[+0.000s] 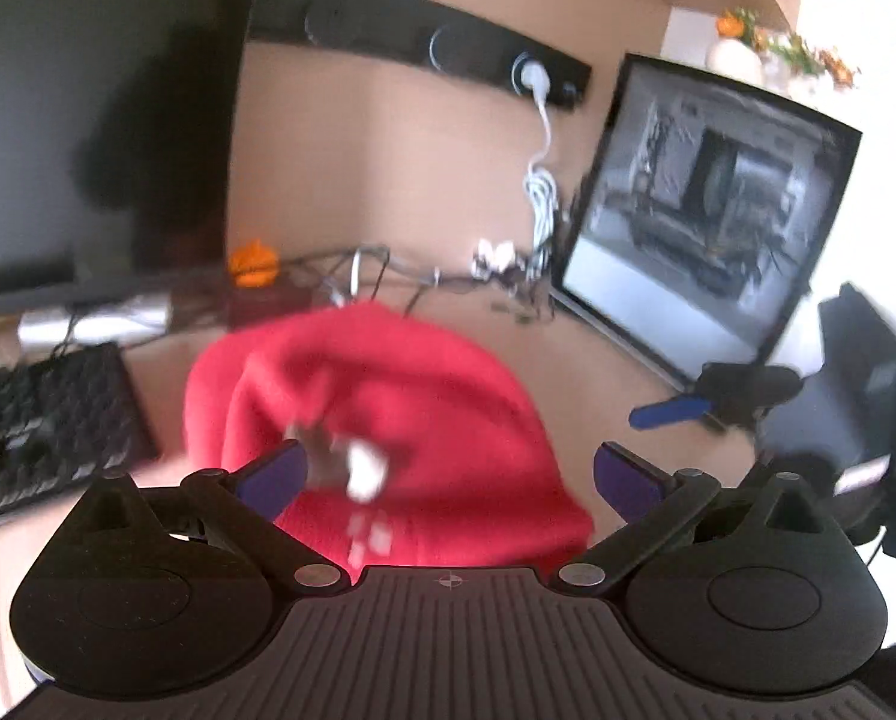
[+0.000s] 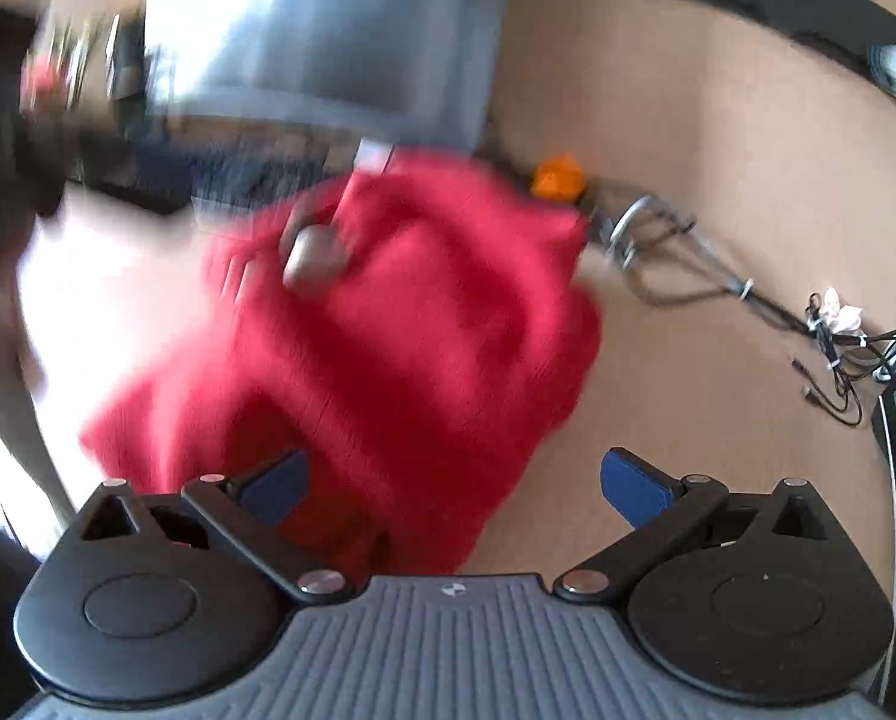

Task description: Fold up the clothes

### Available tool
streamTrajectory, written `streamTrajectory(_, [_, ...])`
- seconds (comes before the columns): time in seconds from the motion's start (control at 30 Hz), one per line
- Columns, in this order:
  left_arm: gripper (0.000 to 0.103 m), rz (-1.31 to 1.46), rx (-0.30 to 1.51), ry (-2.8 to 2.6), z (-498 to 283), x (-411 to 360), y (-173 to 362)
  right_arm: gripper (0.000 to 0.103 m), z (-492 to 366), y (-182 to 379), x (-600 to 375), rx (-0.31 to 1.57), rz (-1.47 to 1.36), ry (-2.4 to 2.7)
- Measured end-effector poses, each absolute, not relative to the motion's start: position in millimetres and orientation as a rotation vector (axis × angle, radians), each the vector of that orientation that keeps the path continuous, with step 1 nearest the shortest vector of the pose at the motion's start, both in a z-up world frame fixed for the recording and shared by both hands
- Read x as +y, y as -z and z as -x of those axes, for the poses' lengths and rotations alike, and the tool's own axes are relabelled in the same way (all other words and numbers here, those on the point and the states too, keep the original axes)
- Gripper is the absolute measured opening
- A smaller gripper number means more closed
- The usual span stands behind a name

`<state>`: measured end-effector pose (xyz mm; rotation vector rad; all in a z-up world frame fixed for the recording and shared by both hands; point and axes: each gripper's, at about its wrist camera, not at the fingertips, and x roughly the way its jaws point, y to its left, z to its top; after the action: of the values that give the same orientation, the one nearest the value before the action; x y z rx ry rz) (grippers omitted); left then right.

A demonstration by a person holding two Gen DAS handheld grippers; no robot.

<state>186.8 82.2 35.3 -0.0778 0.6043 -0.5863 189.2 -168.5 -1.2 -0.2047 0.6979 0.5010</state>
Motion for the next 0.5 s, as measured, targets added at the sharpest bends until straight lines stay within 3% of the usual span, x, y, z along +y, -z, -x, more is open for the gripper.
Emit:
streamTrajectory(0.23, [0.103, 0.019, 0.792, 0.487, -207.1, 34.2, 15.4, 0.103, -294.0, -5.7, -195.9, 0.657, 0.052, -0.344])
streamTrajectory(0.5, [0.103, 0.010, 0.814, 0.440, -209.0, 28.9, 20.6, 0.103, -386.0, 53.0, -133.2, 0.702, 0.285, -0.340])
